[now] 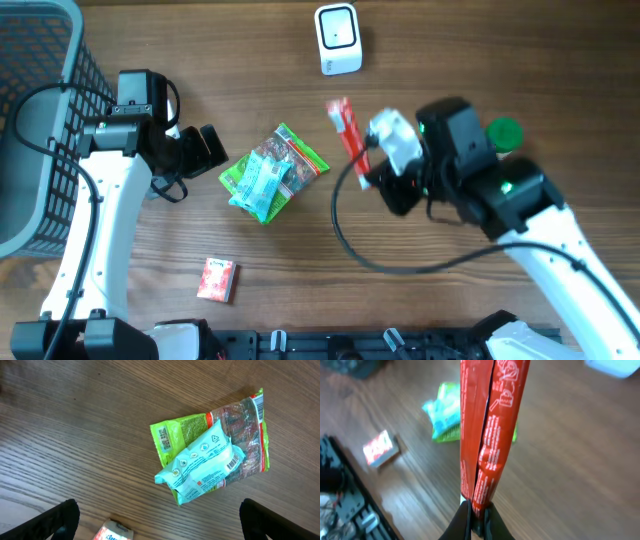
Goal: Scan the item barcode
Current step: 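Swing the red tube up in front of the scanner window, then lower the red tube and set it down right of center, then move the right gripper over the mint-green packet on the pile, then grasp the mint-green packet and pull it off the green bag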
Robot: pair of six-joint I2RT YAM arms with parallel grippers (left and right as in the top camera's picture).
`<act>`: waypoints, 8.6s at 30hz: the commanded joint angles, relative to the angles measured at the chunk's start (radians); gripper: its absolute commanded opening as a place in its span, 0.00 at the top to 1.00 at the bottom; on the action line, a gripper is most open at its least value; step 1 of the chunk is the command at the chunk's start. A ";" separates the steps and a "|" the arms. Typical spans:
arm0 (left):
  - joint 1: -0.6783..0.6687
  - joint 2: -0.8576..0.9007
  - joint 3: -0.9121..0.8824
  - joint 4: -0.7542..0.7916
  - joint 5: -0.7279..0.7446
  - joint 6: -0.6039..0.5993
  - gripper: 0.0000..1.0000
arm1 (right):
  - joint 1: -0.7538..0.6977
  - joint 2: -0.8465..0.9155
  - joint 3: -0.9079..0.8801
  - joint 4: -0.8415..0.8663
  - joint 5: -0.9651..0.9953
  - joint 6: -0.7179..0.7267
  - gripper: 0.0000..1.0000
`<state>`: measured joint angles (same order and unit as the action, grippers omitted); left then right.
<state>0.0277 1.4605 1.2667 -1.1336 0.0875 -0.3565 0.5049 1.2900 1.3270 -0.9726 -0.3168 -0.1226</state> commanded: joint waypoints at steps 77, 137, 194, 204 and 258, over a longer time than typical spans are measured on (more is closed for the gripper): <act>0.003 0.001 -0.001 0.000 0.008 0.012 0.00 | 0.072 1.266 0.741 0.497 1.427 -0.763 0.96; 0.003 0.001 -0.001 0.000 0.008 0.012 0.00 | -0.243 0.785 0.169 -0.245 0.449 0.204 0.38; 0.003 0.001 -0.001 0.000 0.008 0.012 0.00 | -0.241 0.774 -0.037 0.190 -0.191 0.225 0.95; 0.003 0.001 -0.001 0.000 0.008 0.012 0.00 | 0.031 0.703 -0.037 0.434 -0.314 0.443 0.87; 0.003 0.001 -0.001 0.000 0.008 0.012 0.00 | 0.380 0.752 -0.078 0.726 0.144 1.131 0.96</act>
<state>0.0277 1.4605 1.2667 -1.1336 0.0868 -0.3565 0.8787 2.0209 1.2533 -0.2478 -0.2005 1.0164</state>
